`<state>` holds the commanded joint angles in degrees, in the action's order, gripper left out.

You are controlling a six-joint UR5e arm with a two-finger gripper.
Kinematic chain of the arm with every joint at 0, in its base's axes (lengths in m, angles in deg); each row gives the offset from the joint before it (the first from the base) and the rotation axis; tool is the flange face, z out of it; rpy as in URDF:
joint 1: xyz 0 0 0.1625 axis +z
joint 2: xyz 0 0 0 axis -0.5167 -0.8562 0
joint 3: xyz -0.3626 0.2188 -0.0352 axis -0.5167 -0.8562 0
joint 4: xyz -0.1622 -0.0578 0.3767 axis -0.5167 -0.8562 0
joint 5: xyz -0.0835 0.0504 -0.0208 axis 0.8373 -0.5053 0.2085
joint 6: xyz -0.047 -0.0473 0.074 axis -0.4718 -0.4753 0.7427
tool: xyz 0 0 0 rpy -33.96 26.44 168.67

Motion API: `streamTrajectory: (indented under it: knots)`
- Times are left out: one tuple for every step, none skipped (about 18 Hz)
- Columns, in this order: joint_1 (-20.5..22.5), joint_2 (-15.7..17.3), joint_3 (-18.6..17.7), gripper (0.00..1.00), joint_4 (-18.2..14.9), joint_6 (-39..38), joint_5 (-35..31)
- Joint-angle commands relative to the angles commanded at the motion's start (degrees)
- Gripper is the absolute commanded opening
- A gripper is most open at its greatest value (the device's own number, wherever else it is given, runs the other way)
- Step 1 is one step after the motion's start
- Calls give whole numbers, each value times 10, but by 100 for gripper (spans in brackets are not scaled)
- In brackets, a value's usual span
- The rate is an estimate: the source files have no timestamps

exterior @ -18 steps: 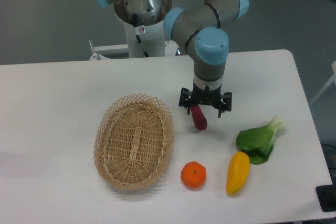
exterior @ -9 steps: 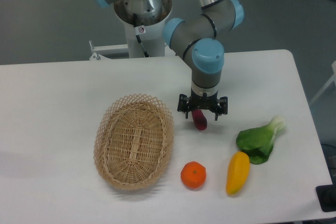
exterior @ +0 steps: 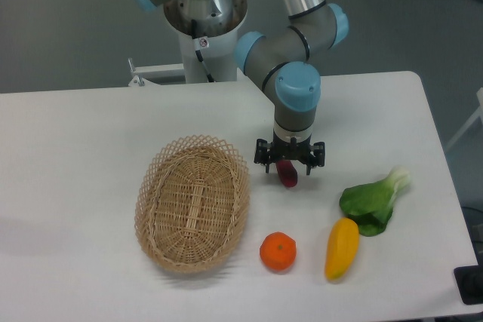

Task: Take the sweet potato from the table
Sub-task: 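Close the gripper around the purple sweet potato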

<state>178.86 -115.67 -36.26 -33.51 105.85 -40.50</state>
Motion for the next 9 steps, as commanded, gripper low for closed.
streamTrajectory:
  knots:
    - [0,-1,0,86,1,0,-4]
    - [0,-3,-1,86,3,0,-7]
    - [0,-4,-2,86,5,0,-7]
    - [0,-4,-2,86,6,0,-7]
    - [0,-4,-2,86,7,0,-7]
    - [0,-4,-2,86,7,0,-7]
    - [0,-2,-2,82,6,0,-7]
    - [0,-2,-2,77,6,0,-7]
    - [0,-2,-2,75,6,0,-7]
